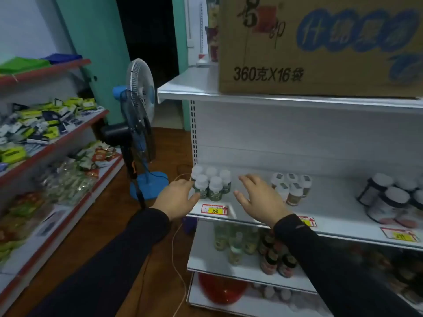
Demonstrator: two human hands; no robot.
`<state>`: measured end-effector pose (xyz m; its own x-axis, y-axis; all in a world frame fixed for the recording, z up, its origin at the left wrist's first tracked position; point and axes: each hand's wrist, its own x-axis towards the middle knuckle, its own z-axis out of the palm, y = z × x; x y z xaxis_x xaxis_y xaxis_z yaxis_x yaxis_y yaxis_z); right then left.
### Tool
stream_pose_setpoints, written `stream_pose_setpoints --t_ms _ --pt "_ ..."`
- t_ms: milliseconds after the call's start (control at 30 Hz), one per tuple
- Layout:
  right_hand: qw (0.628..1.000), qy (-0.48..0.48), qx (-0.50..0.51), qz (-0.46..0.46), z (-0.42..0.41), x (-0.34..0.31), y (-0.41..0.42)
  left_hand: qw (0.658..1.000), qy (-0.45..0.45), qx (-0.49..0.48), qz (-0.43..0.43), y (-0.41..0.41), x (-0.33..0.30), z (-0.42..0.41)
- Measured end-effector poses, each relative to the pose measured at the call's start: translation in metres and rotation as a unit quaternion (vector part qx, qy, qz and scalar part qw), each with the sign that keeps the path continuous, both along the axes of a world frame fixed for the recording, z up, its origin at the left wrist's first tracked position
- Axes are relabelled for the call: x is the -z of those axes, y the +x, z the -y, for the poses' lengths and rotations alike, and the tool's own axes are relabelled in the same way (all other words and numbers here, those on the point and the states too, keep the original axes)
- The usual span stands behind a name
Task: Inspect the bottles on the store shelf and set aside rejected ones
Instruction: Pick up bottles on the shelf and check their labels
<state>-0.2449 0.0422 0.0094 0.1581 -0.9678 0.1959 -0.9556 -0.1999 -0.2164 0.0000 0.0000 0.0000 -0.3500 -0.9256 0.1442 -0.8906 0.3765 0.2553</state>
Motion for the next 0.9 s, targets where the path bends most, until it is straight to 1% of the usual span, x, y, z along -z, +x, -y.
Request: stream_pose_setpoints --t_ms 67,267,333,500,733,833,900 --pt "1.0 0.005 -0.01 0.019 0.016 0.004 -0.003 1.0 0.006 -0.016 0.004 -0.008 0.004 0.014" --pt "0.999 0.026 -0.032 0.02 0.049 0.015 0.002 0.998 0.018 -0.062 0.012 -0.025 0.017 0.055" --pt "0.999 0.028 -0.024 0.022 0.052 0.019 0.005 0.997 0.021 -0.07 0.015 -0.029 0.021 0.068" --pt "0.999 0.03 0.003 0.042 0.052 0.029 0.015 0.996 0.064 -0.063 0.017 -0.033 0.037 0.085" --pt "0.994 0.03 0.034 0.098 0.05 0.032 0.039 0.994 0.077 -0.042 -0.071 -0.022 0.042 0.089" --pt "0.99 0.025 0.044 0.13 0.048 0.033 0.047 0.986 0.091 -0.049 -0.129 -0.014 0.04 0.084" --pt "0.987 0.024 0.046 0.155 0.047 0.033 0.052 0.975 0.108 -0.068 -0.181 -0.005 0.036 0.081"
